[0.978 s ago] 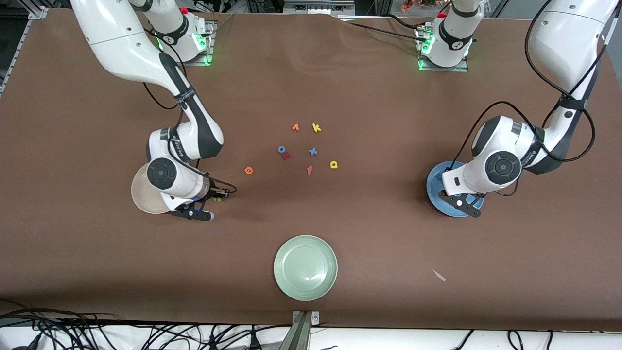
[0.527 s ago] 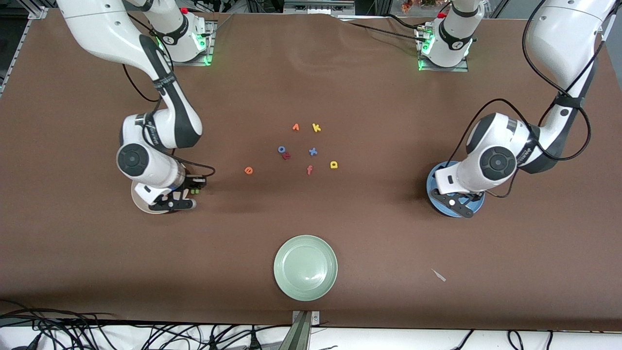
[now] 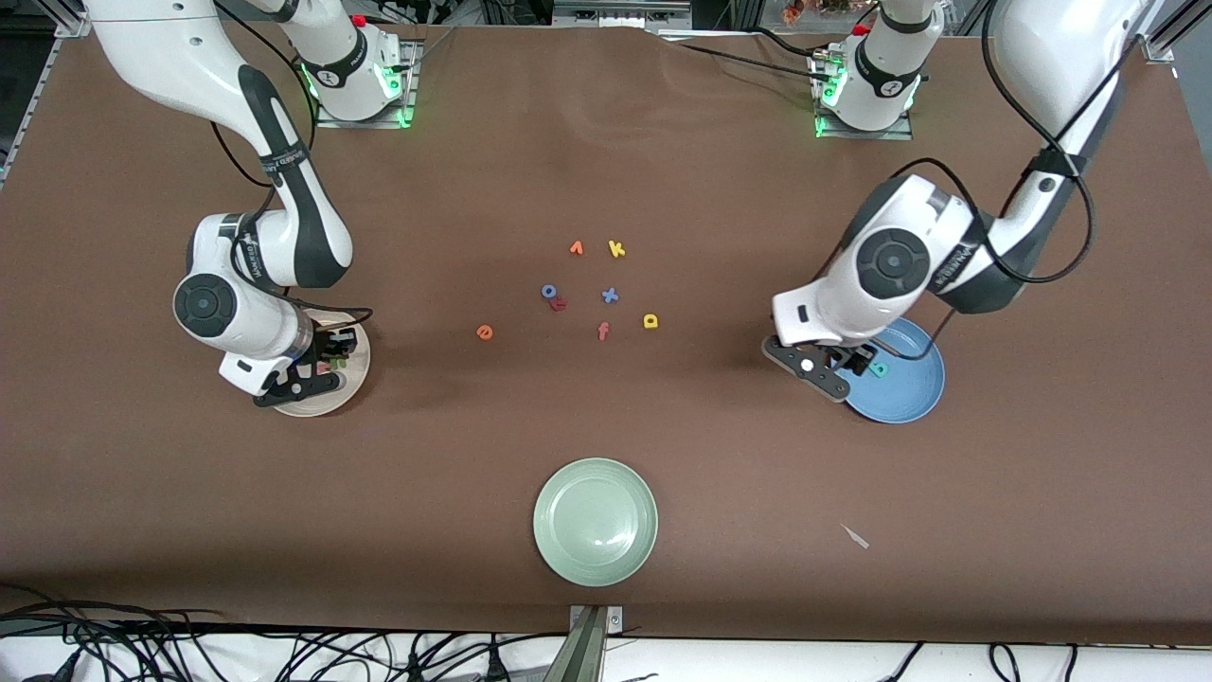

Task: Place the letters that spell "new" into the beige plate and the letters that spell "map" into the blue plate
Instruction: 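Drop the b on the blue plate while the right gripper drops the u, then grasp the yellow letter with the left gripper while the right gripper grasps orange e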

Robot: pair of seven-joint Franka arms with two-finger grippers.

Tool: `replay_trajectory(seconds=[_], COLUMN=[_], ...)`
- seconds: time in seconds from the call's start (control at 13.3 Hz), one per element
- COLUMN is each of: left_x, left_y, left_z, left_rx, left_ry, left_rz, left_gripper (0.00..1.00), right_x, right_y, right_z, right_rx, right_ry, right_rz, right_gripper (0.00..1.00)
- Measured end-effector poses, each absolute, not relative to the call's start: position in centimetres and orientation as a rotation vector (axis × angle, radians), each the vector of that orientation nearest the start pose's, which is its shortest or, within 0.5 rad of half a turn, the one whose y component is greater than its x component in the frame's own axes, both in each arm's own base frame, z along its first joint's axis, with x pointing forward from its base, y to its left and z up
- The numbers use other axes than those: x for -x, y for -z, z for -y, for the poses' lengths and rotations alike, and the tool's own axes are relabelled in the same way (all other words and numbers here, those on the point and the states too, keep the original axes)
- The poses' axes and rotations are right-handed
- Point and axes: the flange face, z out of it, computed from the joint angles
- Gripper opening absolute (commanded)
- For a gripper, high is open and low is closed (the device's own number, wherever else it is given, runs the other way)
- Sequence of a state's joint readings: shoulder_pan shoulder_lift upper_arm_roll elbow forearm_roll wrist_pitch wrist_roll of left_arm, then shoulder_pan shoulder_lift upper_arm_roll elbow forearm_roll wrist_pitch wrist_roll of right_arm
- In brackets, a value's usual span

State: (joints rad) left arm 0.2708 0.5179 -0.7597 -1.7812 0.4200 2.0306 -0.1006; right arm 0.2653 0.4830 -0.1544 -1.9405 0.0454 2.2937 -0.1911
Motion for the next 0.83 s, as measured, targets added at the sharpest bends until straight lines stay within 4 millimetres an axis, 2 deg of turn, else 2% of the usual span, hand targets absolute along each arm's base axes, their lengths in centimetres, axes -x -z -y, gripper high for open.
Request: replay_trajectory(seconds=[0.23, 0.38, 0.6, 0.83], left_x=[-56.0, -54.4, -52.6, -52.3], left_y=[-31.5, -30.4, -27.6, -24.1], left_z=[30.5, 34.7, 38.9, 40.4], left_rx=[3.037, 3.07, 3.141, 3.21], left_ry=[-0.145, -0.161, -0.166, -0.176], left_rz=[-0.601, -0.473, -0.368, -0.27], left_gripper=[1.0, 1.0, 1.0, 1.0], right_x=[-60.5, -60.4, -59.6, -58.4], right_y=[-22.6, -22.8, -22.9, -23.1], right_z=[-7.1, -8.5, -14.1, -19.0], right_rx=[3.14, 3.149, 3.141, 3.121], right_ry=[-0.199, -0.191, -0.186, -0.191], right_rz=[0.419, 0.316, 0.079, -0.103], right_gripper=[1.0, 1.0, 1.0, 1.0])
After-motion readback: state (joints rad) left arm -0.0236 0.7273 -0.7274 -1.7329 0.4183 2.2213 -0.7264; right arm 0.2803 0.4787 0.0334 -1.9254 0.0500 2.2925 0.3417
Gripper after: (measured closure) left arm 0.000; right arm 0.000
